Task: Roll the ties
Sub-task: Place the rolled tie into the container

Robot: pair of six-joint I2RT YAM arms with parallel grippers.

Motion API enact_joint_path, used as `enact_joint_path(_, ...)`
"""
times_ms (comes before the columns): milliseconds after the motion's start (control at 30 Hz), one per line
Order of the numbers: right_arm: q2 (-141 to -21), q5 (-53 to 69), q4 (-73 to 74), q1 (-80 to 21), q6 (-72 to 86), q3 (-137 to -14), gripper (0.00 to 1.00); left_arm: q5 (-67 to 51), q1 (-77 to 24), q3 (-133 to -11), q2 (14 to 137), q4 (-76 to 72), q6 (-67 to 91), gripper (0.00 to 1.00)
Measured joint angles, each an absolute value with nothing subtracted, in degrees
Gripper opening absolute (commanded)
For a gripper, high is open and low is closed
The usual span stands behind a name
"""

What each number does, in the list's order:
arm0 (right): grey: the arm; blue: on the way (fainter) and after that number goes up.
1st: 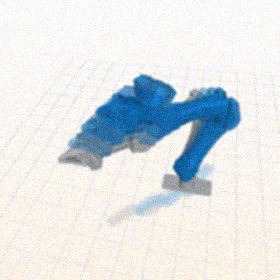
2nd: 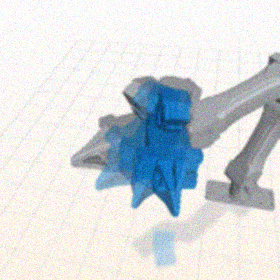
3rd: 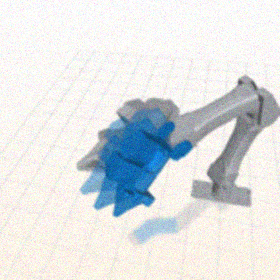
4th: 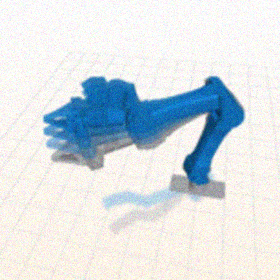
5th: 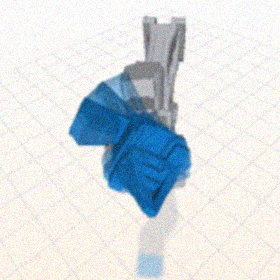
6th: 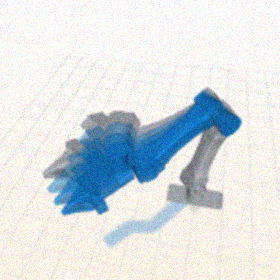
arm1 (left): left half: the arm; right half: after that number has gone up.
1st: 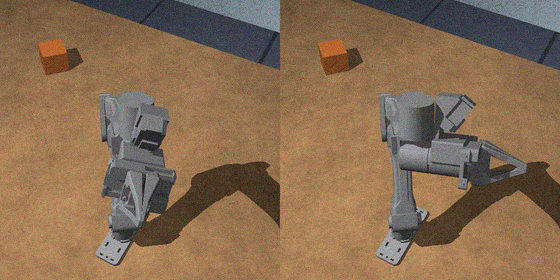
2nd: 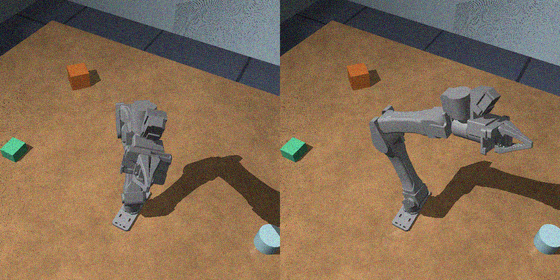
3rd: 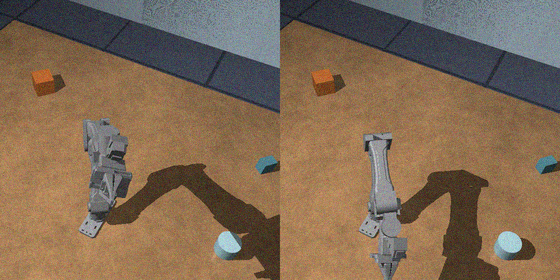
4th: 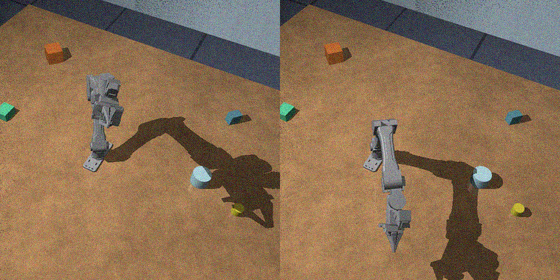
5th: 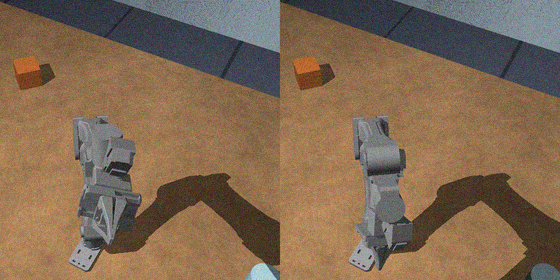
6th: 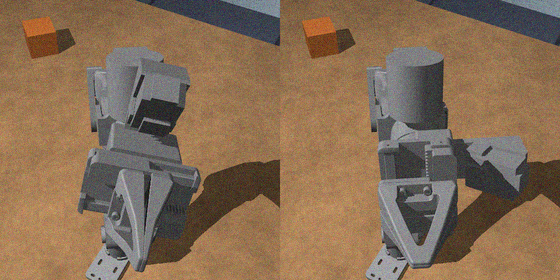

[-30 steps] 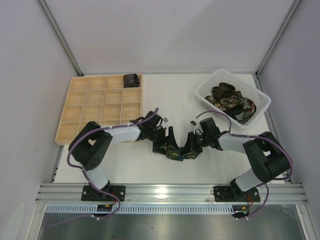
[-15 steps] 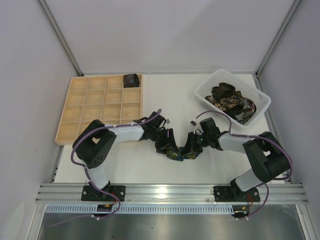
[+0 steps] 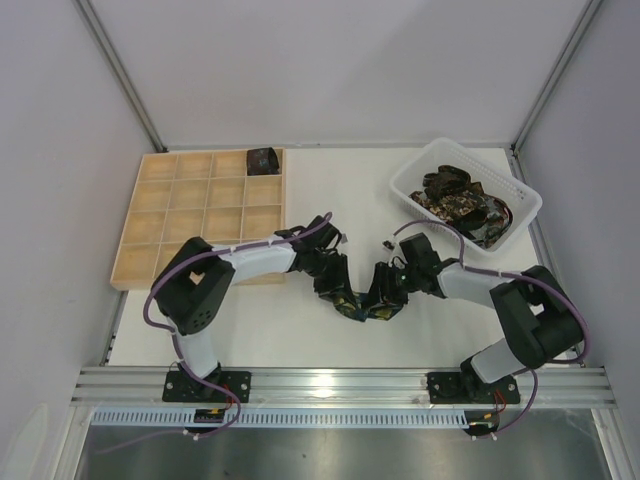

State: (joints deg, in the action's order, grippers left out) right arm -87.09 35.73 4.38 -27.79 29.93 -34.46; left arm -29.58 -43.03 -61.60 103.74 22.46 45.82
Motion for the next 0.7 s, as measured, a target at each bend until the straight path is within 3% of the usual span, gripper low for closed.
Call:
enact_joint_path(133, -83.6, 31.6, 11.4, -27.8, 29.6, -37.0, 0.49, -27.7, -43.2, -64.9, 103.7, 27.2, 42.0, 0.00)
enact_joint_path(400, -73.8, 25.7, 23.7, -27.8, 28.3, -42.2, 0.50, -22.5, -42.5, -71.7, 100.2, 40.6, 33.7, 0.00)
enact_joint_path(700, -64.6, 24.8, 32.2, -27.8, 27.7, -42.0, 0.50, -17.2, -32.4, -76.6, 97.5, 50.1, 29.1, 0.00)
